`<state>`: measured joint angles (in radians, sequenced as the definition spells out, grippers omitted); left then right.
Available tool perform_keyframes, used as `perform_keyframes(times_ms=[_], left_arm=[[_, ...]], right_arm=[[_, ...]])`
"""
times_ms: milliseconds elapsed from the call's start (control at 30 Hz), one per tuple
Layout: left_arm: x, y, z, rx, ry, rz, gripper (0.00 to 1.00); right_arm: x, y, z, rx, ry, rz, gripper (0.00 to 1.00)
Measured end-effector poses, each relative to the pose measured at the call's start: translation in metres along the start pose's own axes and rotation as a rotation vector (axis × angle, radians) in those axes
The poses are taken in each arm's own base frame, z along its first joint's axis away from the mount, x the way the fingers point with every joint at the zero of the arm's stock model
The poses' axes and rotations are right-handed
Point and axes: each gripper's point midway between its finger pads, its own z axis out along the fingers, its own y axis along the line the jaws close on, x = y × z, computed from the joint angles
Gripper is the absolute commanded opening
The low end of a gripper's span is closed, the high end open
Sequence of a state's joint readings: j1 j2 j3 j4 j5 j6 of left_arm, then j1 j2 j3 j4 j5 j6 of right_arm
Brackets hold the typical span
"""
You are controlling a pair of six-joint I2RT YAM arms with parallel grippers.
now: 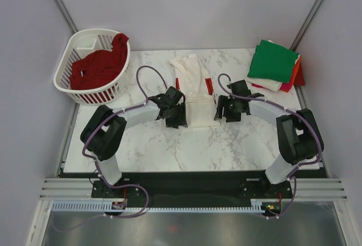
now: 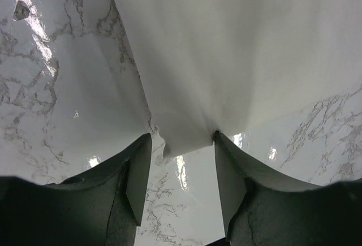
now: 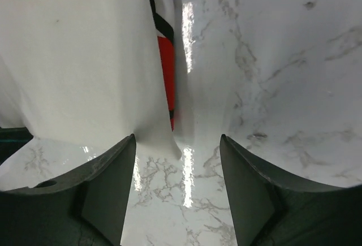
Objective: Fold and stack the t-shirts
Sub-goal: Fold the tshirt
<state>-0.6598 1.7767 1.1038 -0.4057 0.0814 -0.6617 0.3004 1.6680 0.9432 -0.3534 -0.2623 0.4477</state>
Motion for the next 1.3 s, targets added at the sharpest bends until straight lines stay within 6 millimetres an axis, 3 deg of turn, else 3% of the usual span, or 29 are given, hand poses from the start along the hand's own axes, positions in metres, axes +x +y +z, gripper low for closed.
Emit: perform_keyframes(times_ms=[100,133,167,200,267,333,433,533,667,800,1033,1167,1233,1300], left_arm=[[0.001,0.001,0.002,-0.005,0.003,0.000,0.55],[0.000,0.001,0.002,-0.006,0.001,0.000,0.55],[0.000,0.002,0.002,-0.007,-0.005,0.000,0.55],[-0.001,0.004,0.001,-0.012,-0.013,0.000,0.56],[0.001,0.007,-0.001,-0.021,-0.020,0.001,0.55],[0.000,0.007,-0.004,-0.021,-0.027,0.001,0.55],[-0.002,0.006,-0.007,-0.015,-0.039,0.002,0.55],[-0.002,0.005,-0.016,-0.012,-0.048,0.002,0.55],[-0.009,0.001,-0.042,0.003,-0.093,0.005,0.56],[-0.019,-0.005,-0.070,0.022,-0.153,0.010,0.56],[-0.015,-0.003,-0.088,0.026,-0.167,0.011,0.55],[-0.009,0.001,-0.096,0.025,-0.165,0.010,0.55],[-0.009,0.001,-0.099,0.027,-0.168,0.010,0.55],[-0.008,0.002,-0.102,0.027,-0.168,0.011,0.55]], right_arm=[[-0.017,-0.001,-0.014,0.079,-0.060,-0.040,0.63],[-0.026,0.003,-0.020,0.088,-0.087,-0.053,0.55],[-0.036,0.011,-0.026,0.083,-0.116,-0.071,0.34],[-0.045,0.020,-0.031,0.067,-0.145,-0.086,0.24],[-0.058,0.040,-0.037,0.018,-0.192,-0.100,0.07],[-0.063,0.057,-0.038,-0.035,-0.205,-0.103,0.00],[-0.066,0.077,-0.027,-0.099,-0.186,-0.102,0.00],[-0.060,0.087,-0.003,-0.134,-0.140,-0.090,0.00],[-0.045,0.088,0.024,-0.138,-0.067,-0.071,0.00],[-0.053,0.094,0.040,-0.146,-0.051,-0.074,0.00],[-0.110,0.111,0.056,-0.165,-0.126,-0.086,0.00],[-0.159,0.110,0.080,-0.152,-0.168,-0.077,0.00],[-0.193,0.112,0.088,-0.149,-0.217,-0.083,0.00],[-0.221,0.115,0.085,-0.143,-0.262,-0.096,0.01]])
